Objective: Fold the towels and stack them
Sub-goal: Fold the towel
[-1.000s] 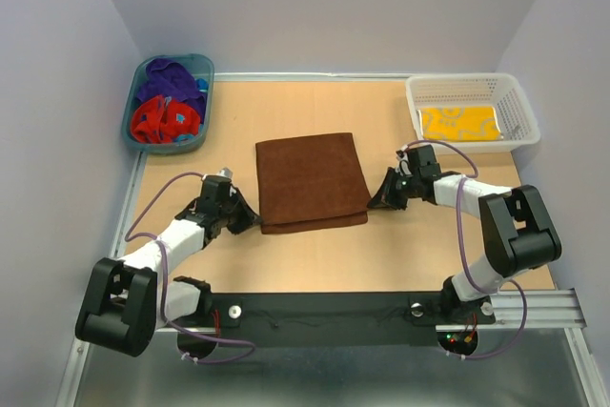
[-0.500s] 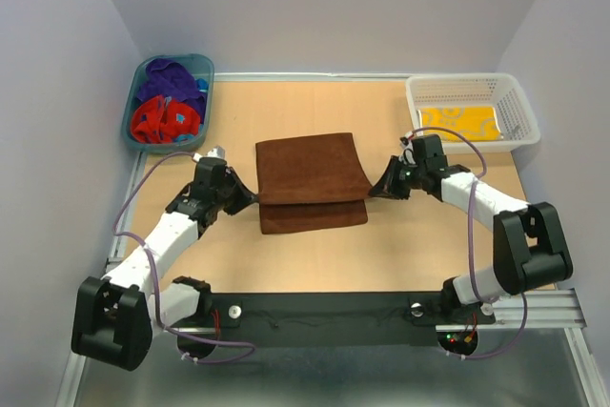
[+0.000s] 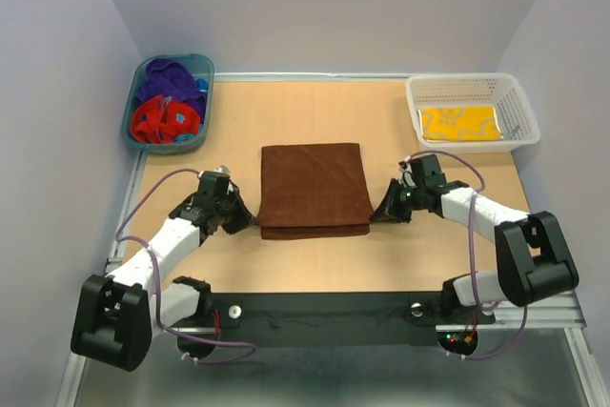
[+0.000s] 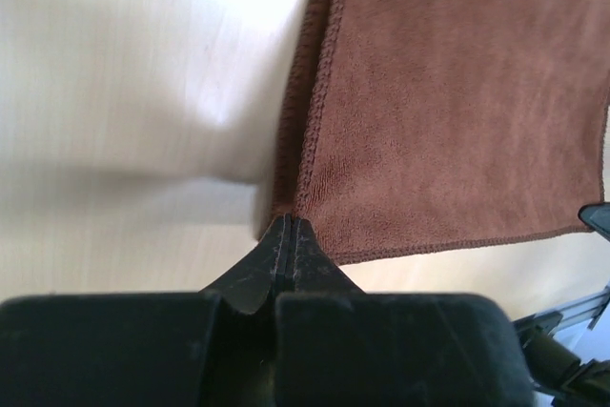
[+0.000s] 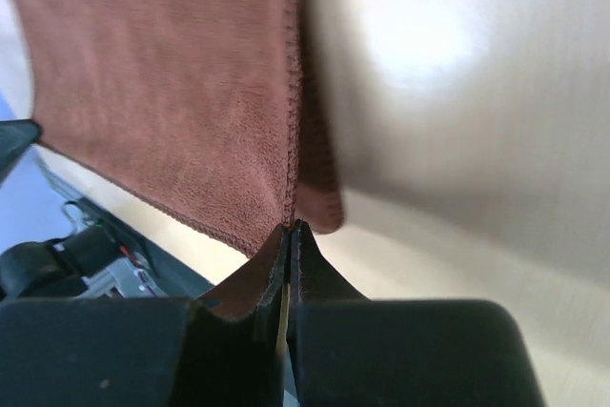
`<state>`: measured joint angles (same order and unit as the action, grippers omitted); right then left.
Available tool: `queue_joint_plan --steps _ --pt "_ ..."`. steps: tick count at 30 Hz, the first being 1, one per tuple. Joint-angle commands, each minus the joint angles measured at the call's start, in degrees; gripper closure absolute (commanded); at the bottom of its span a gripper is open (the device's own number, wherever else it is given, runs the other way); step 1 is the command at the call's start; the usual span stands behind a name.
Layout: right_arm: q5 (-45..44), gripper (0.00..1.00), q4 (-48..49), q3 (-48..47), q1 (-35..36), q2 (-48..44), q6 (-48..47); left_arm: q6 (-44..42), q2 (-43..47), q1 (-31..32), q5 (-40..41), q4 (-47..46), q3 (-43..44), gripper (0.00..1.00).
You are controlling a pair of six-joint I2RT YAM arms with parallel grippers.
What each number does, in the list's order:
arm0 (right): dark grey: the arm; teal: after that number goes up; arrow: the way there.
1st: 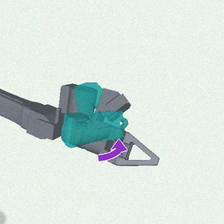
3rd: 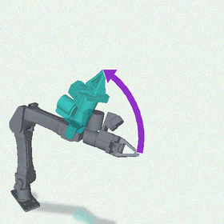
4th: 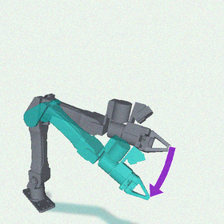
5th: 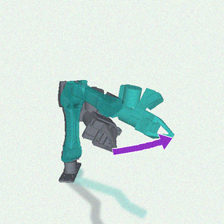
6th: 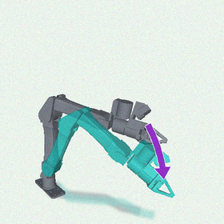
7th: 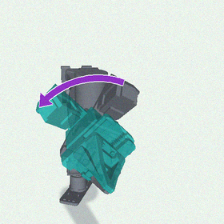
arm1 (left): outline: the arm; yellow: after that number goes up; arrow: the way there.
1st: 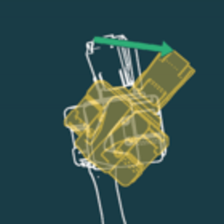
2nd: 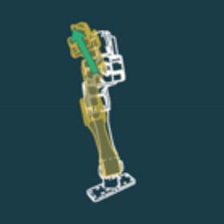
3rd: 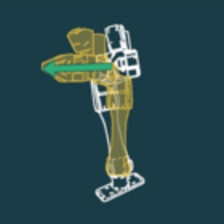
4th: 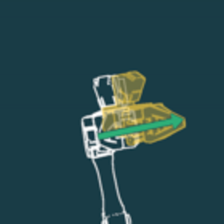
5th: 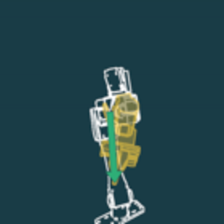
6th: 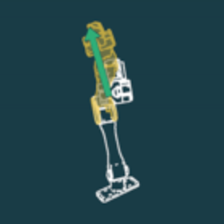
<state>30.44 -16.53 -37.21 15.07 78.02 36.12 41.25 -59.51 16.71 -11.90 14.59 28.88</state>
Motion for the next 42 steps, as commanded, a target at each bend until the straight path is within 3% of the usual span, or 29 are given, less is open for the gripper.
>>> queue_joint_plan --steps 1,10,23,32,38,39,40,42 --pt "-1.87 0.98 -0.69 1.44 0.93 4.15 -0.78 0.05 -1.66 0.52 -1.19 -0.79 -1.9 1.0" --pt "-5.56 0.98 -0.69 1.18 1.28 5.83 -1.75 -0.65 -6.76 1.13 -0.94 -2.72 -2.17 1.0" --pt "-6.01 0.98 -9.91 -10.07 1.28 -3.22 -1.84 -0.74 -0.44 1.13 3.9 6.67 9.08 1.0" --pt "-4.76 0.97 -11.59 -2.52 4.44 -3.93 0.36 4.44 1.24 2.27 -0.23 4.84 -1.1 1.0" --pt "-6.97 0.87 -10.89 0.03 5.67 0.9 -0.52 5.68 -2.45 3.33 -0.23 3.78 -3.04 1.0" --pt "-7.14 0.78 -10.89 -0.05 5.76 1.34 -0.96 5.85 -2.89 3.33 0.12 4.39 -2.87 0.99" --pt "-7.41 0.76 -10.89 -0.23 5.67 1.26 -1.14 5.85 -2.98 3.33 0.12 4.66 -2.69 0.97" --pt "-8.37 0.64 -11.15 -0.84 5.67 0.3 -1.4 5.68 -2.11 3.24 0.38 5.71 -2.17 0.81"
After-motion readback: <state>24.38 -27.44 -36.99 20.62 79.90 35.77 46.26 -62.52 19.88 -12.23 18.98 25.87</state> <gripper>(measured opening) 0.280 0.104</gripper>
